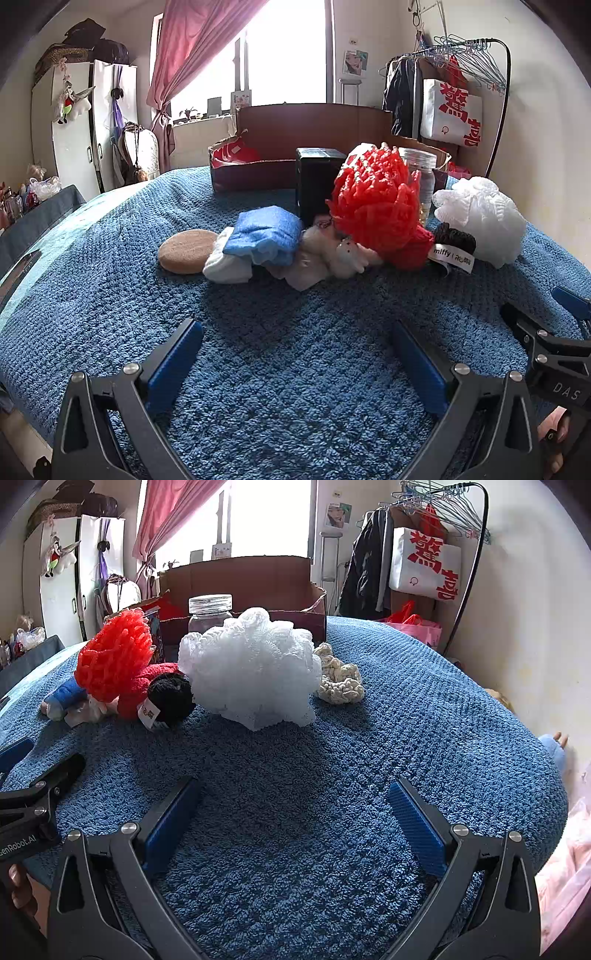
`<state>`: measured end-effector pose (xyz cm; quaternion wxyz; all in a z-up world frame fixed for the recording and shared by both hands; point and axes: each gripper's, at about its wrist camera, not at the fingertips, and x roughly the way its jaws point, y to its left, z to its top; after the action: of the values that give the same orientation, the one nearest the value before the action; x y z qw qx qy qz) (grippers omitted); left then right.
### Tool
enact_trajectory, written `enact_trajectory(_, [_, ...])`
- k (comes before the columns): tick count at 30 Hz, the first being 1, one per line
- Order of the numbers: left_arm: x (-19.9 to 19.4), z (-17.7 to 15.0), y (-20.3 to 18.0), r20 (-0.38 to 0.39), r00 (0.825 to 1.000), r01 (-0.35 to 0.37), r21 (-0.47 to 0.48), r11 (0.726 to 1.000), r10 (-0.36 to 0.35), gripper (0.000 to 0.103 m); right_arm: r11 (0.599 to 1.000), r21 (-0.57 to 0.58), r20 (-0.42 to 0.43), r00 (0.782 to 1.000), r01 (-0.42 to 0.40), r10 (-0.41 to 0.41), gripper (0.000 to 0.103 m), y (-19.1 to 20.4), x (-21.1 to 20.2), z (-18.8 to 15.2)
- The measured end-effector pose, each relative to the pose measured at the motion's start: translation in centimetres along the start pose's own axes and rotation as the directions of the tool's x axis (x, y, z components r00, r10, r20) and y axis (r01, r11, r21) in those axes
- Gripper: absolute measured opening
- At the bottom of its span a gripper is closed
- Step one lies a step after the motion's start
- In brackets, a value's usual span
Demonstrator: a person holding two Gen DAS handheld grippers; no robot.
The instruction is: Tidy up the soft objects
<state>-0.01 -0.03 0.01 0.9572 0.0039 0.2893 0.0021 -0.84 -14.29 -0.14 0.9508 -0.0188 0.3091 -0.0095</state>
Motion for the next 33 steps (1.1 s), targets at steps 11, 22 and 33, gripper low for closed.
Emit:
enact_trajectory(11, [0.00,-0.01,0.00,0.000,1.000,0.000,0.000,1.000,0.000,0.103,1.000,0.000,0.000,1.000,0.001,-0.001,0.103,0.15,-0.11,-0.04])
enact_trajectory(22, [0.00,0.00,0.00,0.000,1.000,0.000,0.000,1.000,0.000,0.103,1.000,0.000,0.001,1.000,0.001,-0.001,0.103,0.07,-0.07,-0.01])
enact_trajectory(33, [0.00,0.00,0.00,0.000,1.000,0.000,0.000,1.000,0.000,0.103,1.000,0.000,0.001,1.000,0.001,-0.001,0.103,0.07,-0.20,0.01])
